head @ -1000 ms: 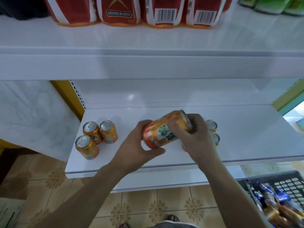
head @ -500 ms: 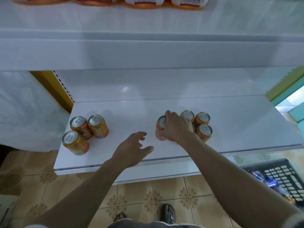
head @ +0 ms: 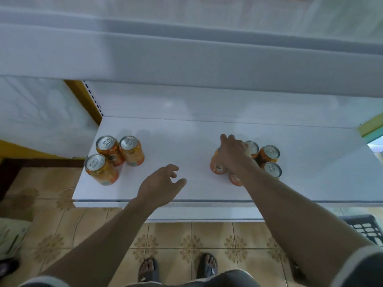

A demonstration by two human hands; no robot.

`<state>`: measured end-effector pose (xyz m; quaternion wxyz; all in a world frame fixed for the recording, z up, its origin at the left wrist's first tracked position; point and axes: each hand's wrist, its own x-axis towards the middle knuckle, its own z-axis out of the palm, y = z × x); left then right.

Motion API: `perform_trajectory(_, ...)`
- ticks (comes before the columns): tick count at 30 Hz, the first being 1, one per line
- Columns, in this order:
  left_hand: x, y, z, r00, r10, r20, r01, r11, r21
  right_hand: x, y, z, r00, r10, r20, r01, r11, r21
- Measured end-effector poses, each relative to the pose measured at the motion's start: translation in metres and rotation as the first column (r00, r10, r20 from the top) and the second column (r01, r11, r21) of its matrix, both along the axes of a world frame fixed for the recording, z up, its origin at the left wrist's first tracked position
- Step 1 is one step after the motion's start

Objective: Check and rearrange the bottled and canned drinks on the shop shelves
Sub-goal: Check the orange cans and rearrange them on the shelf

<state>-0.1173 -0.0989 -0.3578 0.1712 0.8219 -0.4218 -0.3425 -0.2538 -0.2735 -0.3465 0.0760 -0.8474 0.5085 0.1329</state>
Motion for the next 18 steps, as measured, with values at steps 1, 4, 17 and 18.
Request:
perform_trajectory(1, 0.004, 0.004, 0.000, 1.000, 0.016, -0.005, -0.016, 1.000, 0.004, 0.009, 0.004, 0.005, 0.999, 0.014, 0.031, -0.014, 1.000, -0.014)
perform_trajectory(4, 0.022, 0.022, -0.002, 0.996, 0.087, 0.005, -0.087, 0.996, -0.003, 0.053, 0.028, 0.012, 0.982, 0.066, 0.178, -0.072, 0.997, 0.026)
perform_trajectory(17, 0.102, 0.107, 0.000, 0.955, 0.294, -0.029, -0.295, 0.954, -0.058, 0.220, 0.090, -0.052, 0.872, -0.022, 0.489, -0.164, 0.929, 0.332)
perform_trajectory(18, 0.103, 0.110, -0.001, 0.957, 0.287, -0.029, -0.289, 0.955, -0.063, 0.220, 0.091, -0.053, 0.866, -0.014, 0.500, -0.151, 0.946, 0.288)
